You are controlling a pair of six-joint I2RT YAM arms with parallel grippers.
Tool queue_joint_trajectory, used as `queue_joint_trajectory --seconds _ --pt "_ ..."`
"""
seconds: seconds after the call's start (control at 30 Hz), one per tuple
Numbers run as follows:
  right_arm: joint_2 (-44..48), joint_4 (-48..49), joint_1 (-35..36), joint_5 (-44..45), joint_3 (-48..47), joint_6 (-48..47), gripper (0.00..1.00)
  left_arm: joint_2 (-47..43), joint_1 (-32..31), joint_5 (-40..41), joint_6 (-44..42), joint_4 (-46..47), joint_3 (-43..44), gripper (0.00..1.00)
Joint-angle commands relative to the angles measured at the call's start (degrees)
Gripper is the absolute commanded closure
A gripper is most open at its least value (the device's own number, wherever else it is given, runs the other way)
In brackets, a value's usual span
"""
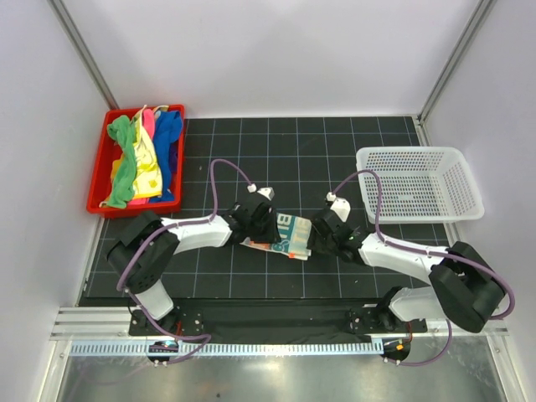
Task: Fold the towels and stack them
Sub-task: Smooth out wrinkles on the folded towel, then neatly place the folded towel into the bin
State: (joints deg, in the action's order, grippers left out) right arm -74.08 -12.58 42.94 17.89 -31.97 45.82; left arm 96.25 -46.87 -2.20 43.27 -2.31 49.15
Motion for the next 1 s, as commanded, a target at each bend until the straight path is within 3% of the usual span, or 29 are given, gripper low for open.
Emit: queue_joint_trajectory --seconds 0.0,0.2,0.47,0.77,0.9,0.97 --pt "-0.71 4.92 -0.31 1.18 0.24 1.46 0.43 1.05 -0.68 0.35 0.68 2.04 -0.28 0.70" --pt "0.08 7.91 -0.31 1.45 2.08 4.01 0.38 0.61 -0.94 1.23 2.34 4.41 -1.94 0.70" --pt "-4.31 9.24 -0.22 1.62 2.35 6.38 0.43 -0.97 -1.99 4.39 8.76 9.86 -6.43 0.71" --pt "-7.39 7.57 -0.31 2.50 -0.55 4.98 0.70 -5.27 -2.44 6.15 11.93 11.80 -7.57 0.71" --pt "-9.67 5.47 -0.40 2.59 -2.66 2.96 0.90 -10.80 -2.52 7.82 9.04 6.36 -4.42 0.70" --pt "-10.29 4.50 -0.49 2.76 -4.06 1.21 0.94 -15.27 -2.35 8.96 7.28 2.68 -2.66 0.69"
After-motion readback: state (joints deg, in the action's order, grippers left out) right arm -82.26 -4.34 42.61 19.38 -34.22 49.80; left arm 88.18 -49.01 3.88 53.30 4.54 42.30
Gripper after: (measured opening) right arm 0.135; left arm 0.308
